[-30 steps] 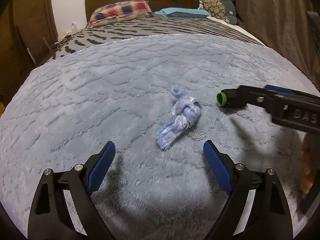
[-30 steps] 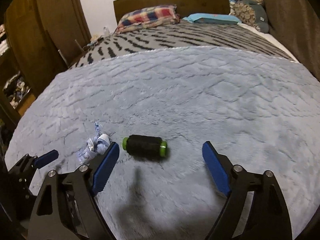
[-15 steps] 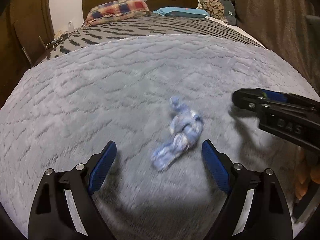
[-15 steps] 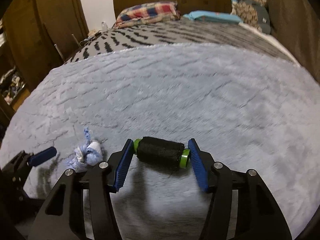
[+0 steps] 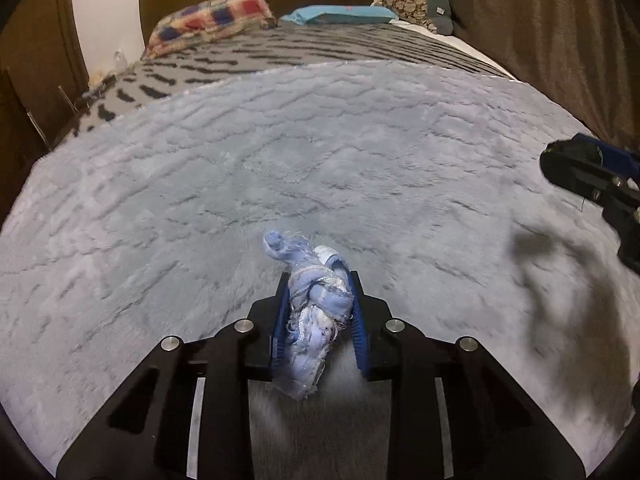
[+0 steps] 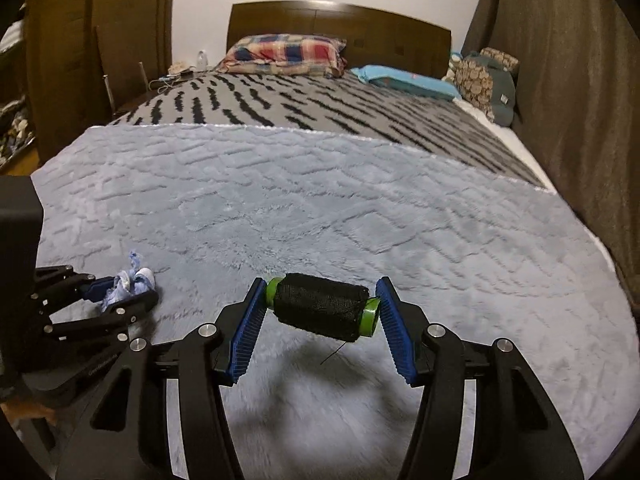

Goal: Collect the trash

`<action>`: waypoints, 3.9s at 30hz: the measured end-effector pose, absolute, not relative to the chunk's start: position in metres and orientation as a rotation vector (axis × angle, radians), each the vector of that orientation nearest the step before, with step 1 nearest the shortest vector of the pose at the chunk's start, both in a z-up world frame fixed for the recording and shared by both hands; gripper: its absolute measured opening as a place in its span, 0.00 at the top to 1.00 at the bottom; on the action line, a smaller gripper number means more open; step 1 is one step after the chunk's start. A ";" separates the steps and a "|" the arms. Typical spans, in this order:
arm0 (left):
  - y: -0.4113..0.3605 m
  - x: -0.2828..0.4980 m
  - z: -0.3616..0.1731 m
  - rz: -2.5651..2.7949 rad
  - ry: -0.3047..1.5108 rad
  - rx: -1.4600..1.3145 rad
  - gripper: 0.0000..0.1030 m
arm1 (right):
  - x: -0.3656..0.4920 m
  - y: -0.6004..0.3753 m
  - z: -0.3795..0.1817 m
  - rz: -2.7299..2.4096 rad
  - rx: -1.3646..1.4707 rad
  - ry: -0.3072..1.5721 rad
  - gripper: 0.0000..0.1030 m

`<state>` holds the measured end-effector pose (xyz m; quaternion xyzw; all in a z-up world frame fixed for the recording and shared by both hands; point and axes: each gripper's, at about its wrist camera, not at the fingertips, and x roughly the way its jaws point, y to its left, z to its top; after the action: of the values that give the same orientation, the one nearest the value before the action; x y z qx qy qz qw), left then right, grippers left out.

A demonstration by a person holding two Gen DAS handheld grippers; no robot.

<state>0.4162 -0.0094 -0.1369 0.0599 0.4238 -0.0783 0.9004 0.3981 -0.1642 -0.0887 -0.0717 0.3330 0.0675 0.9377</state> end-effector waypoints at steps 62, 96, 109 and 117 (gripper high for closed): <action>-0.010 0.034 -0.238 -0.204 0.955 0.038 0.74 | 0.038 -0.172 -0.228 0.301 -0.010 0.821 0.45; -0.004 0.046 -0.295 -0.223 1.130 -0.051 0.16 | 0.064 -0.185 -0.271 0.215 0.082 0.954 0.03; 0.021 0.049 -0.147 -0.124 0.758 -0.042 0.08 | 0.048 -0.222 -0.129 0.011 0.030 0.558 0.03; 0.023 0.054 -0.077 -0.098 0.587 -0.017 0.08 | 0.049 -0.237 -0.064 -0.043 -0.001 0.377 0.03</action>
<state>0.0536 0.0230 -0.0769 -0.0084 0.2891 -0.0484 0.9560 0.0488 -0.2366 -0.0645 -0.0007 0.1874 -0.0213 0.9821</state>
